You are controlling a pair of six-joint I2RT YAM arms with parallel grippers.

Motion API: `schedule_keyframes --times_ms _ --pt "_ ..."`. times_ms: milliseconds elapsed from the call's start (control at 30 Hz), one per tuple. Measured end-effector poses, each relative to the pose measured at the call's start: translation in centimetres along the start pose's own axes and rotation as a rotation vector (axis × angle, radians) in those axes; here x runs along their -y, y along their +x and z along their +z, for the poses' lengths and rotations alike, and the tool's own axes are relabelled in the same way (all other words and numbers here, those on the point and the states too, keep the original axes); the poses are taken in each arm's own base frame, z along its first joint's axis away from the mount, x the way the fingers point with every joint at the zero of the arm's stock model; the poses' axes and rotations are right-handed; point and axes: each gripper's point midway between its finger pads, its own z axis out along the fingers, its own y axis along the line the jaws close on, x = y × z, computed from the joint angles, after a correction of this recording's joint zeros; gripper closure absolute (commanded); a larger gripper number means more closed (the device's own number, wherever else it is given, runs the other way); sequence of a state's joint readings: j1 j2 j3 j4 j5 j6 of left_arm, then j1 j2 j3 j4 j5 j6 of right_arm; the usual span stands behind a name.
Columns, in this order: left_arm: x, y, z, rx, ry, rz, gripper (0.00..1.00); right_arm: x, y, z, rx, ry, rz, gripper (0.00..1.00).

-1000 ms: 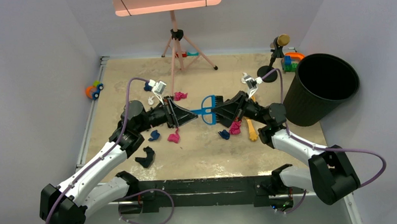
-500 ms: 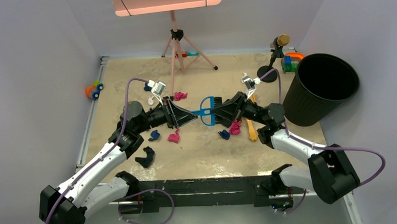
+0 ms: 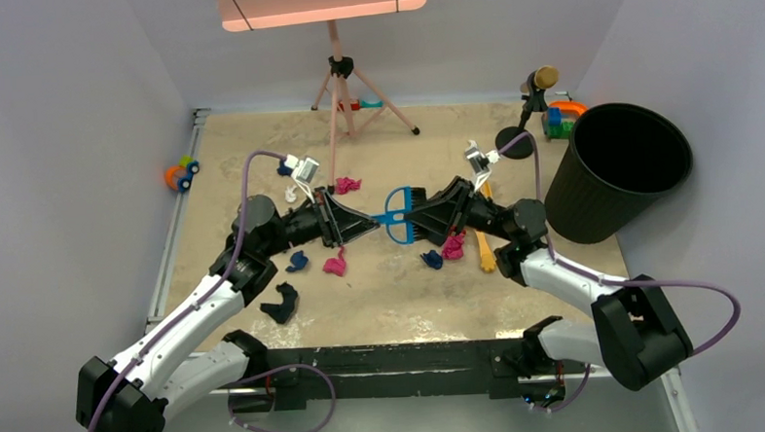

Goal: Sweep away the paper scraps from the table

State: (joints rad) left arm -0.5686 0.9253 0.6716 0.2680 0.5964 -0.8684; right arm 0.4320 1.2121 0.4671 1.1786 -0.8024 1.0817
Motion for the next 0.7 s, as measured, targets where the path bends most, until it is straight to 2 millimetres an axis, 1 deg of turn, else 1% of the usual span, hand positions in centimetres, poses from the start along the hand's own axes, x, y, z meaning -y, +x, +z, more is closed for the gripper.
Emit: schedule_keyframes --times_ms 33,133,200,267,300,367,433,467,567,633,700 --pt "0.0 0.0 0.0 0.0 -0.001 -0.002 1.0 0.1 0.0 0.0 -0.001 0.003 0.0 0.37" --pt "-0.2 0.1 0.0 0.0 -0.007 -0.004 1.0 1.0 0.5 -0.1 -0.017 0.047 0.007 0.27" --pt "-0.6 0.2 -0.1 -0.001 -0.022 -0.007 1.0 2.5 0.7 -0.4 -0.024 0.142 0.009 0.17" --pt "-1.4 0.4 -0.4 -0.004 -0.048 -0.009 1.0 3.6 0.3 -1.2 -0.011 0.25 -0.021 0.13" --pt "-1.8 0.5 -0.5 -0.005 -0.062 -0.011 1.0 3.8 0.0 -1.6 -0.001 0.293 -0.044 0.12" --pt "-2.8 0.6 -1.0 -0.006 -0.101 -0.01 1.0 3.8 -1.2 -2.8 0.047 0.395 -0.123 0.11" --pt "-3.8 0.9 -1.5 -0.013 -0.147 -0.012 1.0 3.9 -2.6 -4.2 0.098 0.493 -0.191 0.12" --pt "-4.4 1.1 -1.8 -0.015 -0.177 -0.015 1.0 4.3 -3.3 -4.9 0.12 0.552 -0.215 0.14" --pt "-6.4 1.7 -2.8 -0.015 -0.294 -0.03 1.0 6.8 -4.4 -7.6 0.161 0.771 -0.245 0.16" --pt "-7.6 2.0 -3.7 -0.005 -0.378 -0.043 1.0 9.3 -4.3 -9.7 0.152 0.942 -0.231 0.16" --pt "-8.6 2.0 -4.5 0.009 -0.447 -0.045 1.0 11.8 -3.6 -12.1 0.122 1.117 -0.208 0.16"
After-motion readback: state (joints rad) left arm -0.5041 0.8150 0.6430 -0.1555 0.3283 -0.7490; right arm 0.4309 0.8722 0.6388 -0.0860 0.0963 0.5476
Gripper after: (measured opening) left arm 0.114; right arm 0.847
